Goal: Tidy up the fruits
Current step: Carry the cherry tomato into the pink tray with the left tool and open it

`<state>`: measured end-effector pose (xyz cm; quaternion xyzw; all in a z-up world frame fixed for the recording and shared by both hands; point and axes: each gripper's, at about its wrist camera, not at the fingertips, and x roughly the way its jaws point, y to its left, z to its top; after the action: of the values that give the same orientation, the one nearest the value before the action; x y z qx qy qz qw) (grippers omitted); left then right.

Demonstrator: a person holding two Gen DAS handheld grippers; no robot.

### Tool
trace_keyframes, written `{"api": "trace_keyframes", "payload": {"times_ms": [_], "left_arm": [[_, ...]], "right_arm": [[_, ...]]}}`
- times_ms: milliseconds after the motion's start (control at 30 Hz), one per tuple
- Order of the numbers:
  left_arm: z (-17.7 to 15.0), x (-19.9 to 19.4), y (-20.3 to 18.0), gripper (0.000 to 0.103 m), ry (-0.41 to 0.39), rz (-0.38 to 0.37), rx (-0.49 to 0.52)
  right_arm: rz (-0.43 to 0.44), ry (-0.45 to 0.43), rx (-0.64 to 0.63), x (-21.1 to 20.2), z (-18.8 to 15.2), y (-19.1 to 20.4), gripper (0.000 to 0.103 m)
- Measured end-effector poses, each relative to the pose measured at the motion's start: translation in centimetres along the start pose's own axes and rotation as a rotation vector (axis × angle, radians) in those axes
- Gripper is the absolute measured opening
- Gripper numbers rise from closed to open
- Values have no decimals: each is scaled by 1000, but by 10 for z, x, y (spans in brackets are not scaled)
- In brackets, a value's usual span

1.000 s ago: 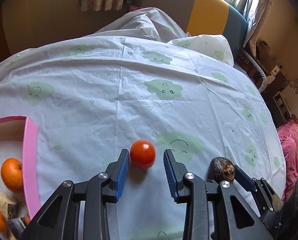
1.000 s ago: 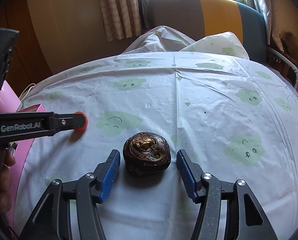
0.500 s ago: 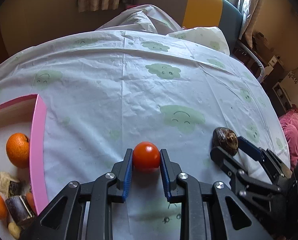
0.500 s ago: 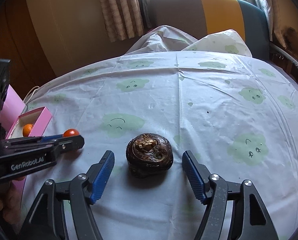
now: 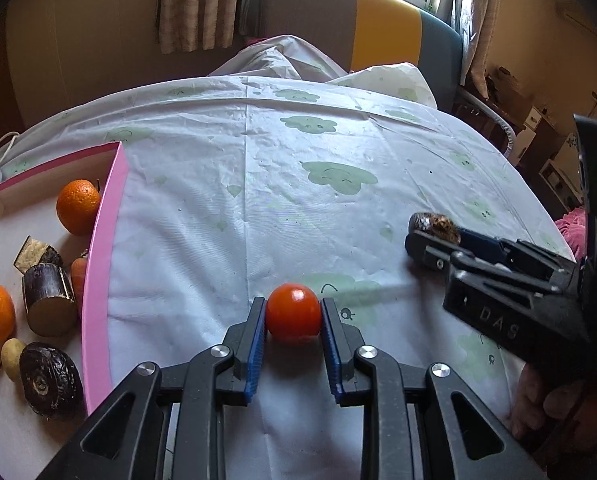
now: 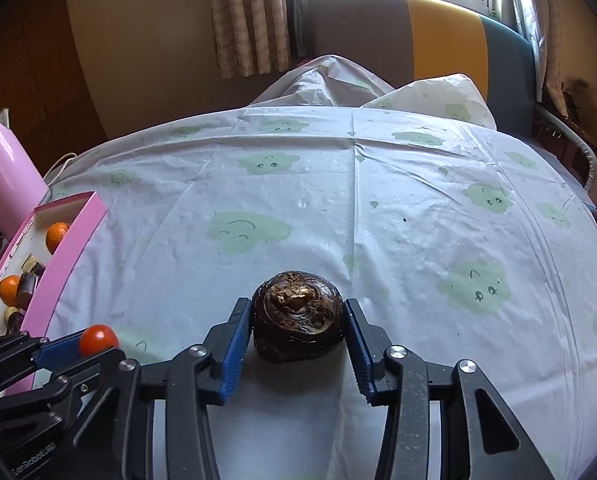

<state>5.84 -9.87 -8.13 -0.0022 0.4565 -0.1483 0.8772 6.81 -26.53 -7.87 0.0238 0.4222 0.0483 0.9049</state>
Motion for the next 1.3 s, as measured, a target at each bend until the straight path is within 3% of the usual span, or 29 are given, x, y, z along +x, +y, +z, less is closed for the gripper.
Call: {"api": "trace_keyframes", "payload": {"times_ms": [400,700,933,1033,1300], "left_arm": [[-5,5,1,27,-33,-2,-10],[-8,5,-6,27,-64,32,48],[-3,3,-8,26,-29,31,80],[-2,-8,-8,26,-22,4,64],[14,-69,-2,26,-142,20,64]], "right_arm": [[-41,-19,-14,3,-10,5,47],[-37,-5,-10,5,-9,5,47],[-47,-13,-20,5,-11,6,47],[-50,-17,-24,4,-11,6,47],[-54,-21,-29,4,-11,7,47]]}}
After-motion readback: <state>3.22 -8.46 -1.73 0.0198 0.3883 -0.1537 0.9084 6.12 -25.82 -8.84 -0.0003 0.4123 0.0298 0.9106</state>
